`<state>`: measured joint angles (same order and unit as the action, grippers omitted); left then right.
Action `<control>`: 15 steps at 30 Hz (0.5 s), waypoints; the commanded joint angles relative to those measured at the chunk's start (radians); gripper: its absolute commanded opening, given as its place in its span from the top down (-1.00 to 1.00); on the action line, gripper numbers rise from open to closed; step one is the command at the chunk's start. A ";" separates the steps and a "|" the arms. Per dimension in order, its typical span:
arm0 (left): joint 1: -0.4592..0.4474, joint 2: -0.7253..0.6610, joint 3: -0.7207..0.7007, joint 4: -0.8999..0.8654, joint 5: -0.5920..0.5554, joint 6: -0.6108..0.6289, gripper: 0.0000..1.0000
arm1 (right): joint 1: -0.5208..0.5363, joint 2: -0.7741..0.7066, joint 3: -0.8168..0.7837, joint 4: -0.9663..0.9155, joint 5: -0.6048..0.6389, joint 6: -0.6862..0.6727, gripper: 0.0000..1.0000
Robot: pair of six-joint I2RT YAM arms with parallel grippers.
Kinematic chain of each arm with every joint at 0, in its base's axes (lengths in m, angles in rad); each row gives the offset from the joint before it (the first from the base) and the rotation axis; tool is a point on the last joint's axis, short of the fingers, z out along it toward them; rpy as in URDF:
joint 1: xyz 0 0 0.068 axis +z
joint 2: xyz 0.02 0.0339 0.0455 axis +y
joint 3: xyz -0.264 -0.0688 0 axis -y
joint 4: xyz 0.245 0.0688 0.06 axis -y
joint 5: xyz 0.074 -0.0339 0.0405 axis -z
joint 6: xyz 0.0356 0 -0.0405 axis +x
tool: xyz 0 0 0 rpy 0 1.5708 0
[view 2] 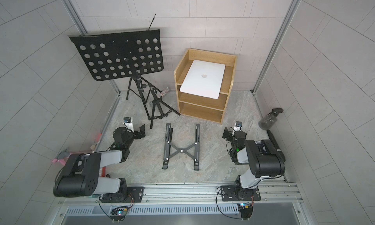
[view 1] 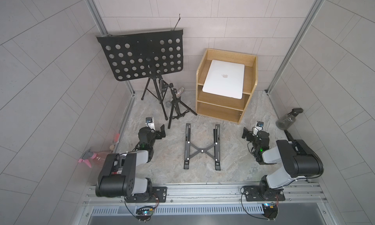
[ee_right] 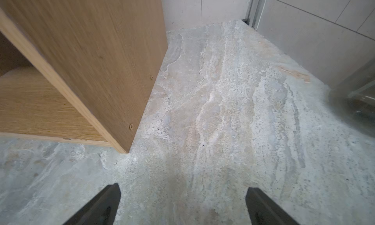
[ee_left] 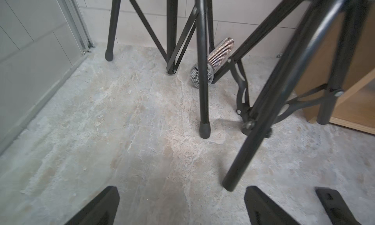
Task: Close the laptop lid and set it aside
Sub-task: Reset both arms
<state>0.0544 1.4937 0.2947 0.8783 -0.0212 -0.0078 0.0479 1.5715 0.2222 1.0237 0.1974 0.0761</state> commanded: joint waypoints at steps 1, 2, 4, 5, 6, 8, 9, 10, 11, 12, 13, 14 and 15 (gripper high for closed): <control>0.055 0.076 0.040 0.156 0.218 -0.050 -1.00 | -0.011 -0.018 0.131 -0.059 -0.034 -0.018 -1.00; 0.052 0.037 0.074 0.012 0.214 -0.033 -1.00 | -0.012 -0.002 0.141 -0.061 -0.031 -0.013 -1.00; 0.044 0.091 0.068 0.105 0.218 -0.034 -1.00 | -0.013 -0.046 0.154 -0.159 -0.026 -0.005 -1.00; 0.047 0.090 0.062 0.121 0.229 -0.034 -1.00 | -0.013 -0.037 0.156 -0.147 -0.029 -0.007 -1.00; 0.050 0.080 0.065 0.100 0.235 -0.032 -1.00 | -0.013 -0.024 0.155 -0.120 -0.033 -0.012 -1.00; 0.050 0.077 0.067 0.089 0.236 -0.031 -1.00 | -0.014 -0.016 0.150 -0.100 -0.033 -0.012 -1.00; 0.049 0.078 0.066 0.093 0.237 -0.032 -1.00 | -0.013 -0.019 0.153 -0.109 -0.033 -0.012 -1.00; 0.047 0.075 0.064 0.093 0.236 -0.030 -1.00 | -0.013 -0.020 0.153 -0.115 -0.032 -0.010 -1.00; 0.046 0.070 0.060 0.098 0.235 -0.030 -1.00 | -0.013 -0.021 0.156 -0.117 -0.032 -0.009 -1.00; 0.044 0.070 0.053 0.110 0.239 -0.031 -1.00 | -0.014 -0.021 0.154 -0.116 -0.032 -0.009 -1.00; 0.045 0.070 0.049 0.121 0.243 -0.030 -1.00 | -0.013 -0.021 0.154 -0.116 -0.032 -0.010 -1.00; 0.045 0.071 0.049 0.123 0.243 -0.030 -1.00 | -0.014 -0.021 0.154 -0.116 -0.032 -0.009 -1.00; 0.043 0.072 0.050 0.120 0.242 -0.030 -1.00 | -0.013 -0.021 0.154 -0.115 -0.032 -0.009 -1.00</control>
<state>0.0986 1.5753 0.3531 0.9676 0.1951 -0.0345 0.0406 1.5509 0.3801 0.9257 0.1715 0.0689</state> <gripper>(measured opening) 0.998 0.996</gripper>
